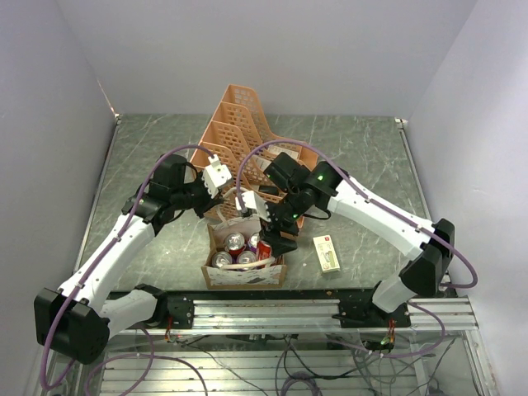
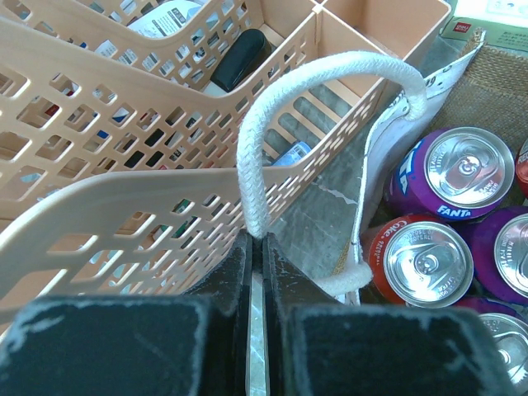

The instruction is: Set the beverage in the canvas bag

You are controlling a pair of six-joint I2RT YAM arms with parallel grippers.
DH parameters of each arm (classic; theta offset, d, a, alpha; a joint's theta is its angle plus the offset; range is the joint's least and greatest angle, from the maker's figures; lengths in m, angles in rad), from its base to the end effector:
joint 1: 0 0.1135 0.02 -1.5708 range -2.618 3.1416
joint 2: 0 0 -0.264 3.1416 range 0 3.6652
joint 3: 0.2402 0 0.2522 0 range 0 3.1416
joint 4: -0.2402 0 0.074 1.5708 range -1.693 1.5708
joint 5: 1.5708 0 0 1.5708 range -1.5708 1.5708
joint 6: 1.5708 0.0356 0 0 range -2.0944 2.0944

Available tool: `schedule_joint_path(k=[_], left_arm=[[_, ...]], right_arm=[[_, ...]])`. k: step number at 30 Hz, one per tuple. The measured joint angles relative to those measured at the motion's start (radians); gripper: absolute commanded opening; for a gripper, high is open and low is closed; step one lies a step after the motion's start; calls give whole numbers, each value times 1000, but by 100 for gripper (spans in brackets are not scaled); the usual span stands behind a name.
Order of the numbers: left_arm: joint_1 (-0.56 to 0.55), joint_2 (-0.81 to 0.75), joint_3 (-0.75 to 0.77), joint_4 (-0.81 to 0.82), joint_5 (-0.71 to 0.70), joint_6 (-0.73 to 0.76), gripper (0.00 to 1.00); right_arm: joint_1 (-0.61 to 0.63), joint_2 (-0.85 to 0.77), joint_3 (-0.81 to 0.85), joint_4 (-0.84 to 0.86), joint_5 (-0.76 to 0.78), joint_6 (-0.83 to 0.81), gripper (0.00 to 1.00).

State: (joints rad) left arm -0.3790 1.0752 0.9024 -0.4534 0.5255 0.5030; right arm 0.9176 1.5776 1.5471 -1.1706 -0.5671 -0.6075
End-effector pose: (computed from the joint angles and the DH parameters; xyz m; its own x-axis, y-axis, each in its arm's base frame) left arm 0.2080 -0.1021 0.3013 -0.1407 0.5049 -0.8516 0.8737 0.4678 0.1330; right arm 0.1708 0.2547 0.3330 -0.0156 -0.8126 -0.5826 -0.9703 -0.1284 0.2050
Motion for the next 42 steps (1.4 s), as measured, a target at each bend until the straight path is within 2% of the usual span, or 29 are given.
schedule_joint_path(k=[9,23,32,42], left_arm=[[0,0,0,0,0,2,7],[0,13,0,-1,1,6,7],[0,18,0,-1,1,10,7],[0,18,0,-1,2,10,7]], right_arm=[[5,14,13,3,3,12,0],[34,109,140,-106,-65,-225,0],[48,121,128,-151,-61,-269,0],[50,71,77,-109,-50,-253,0]])
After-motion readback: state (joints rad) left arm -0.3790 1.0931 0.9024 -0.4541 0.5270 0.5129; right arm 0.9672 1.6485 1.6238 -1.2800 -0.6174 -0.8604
